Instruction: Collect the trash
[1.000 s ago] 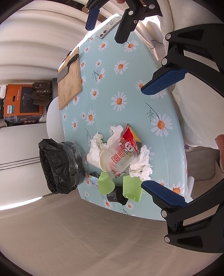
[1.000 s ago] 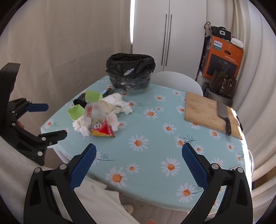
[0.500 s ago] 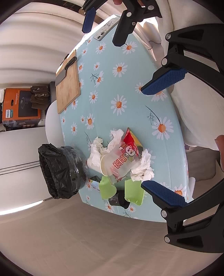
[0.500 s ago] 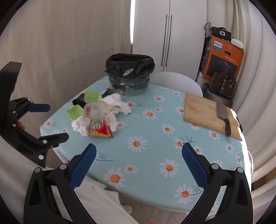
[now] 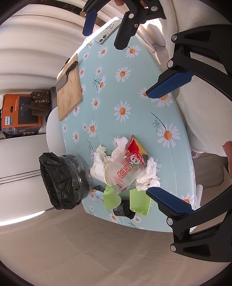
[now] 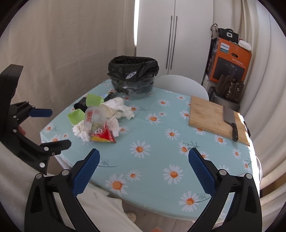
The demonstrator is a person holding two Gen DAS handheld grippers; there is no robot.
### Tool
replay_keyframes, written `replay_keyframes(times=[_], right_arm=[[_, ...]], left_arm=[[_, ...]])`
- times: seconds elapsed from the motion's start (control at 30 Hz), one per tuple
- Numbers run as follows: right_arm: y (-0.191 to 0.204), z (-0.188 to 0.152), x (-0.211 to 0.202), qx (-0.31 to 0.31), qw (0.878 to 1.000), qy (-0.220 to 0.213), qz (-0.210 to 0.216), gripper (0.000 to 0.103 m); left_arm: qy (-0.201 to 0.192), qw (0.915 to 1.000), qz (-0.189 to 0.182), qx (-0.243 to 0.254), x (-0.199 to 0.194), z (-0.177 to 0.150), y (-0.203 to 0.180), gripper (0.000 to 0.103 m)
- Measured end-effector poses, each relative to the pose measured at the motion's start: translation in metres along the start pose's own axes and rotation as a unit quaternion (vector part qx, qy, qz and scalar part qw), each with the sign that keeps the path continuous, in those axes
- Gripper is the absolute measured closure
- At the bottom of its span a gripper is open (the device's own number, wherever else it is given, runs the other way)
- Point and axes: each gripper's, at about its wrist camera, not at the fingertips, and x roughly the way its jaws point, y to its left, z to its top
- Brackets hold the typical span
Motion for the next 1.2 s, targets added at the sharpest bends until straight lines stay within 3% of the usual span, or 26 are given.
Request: replay_keyframes(times=[1.2], right_arm=[[0.010, 0.004, 0.005, -0.027, 1.000, 0.003, -0.003, 0.008]], left_arm=[[0.002, 0.9998, -0.022, -0.004, 0.007, -0.001, 0.009, 0.006]])
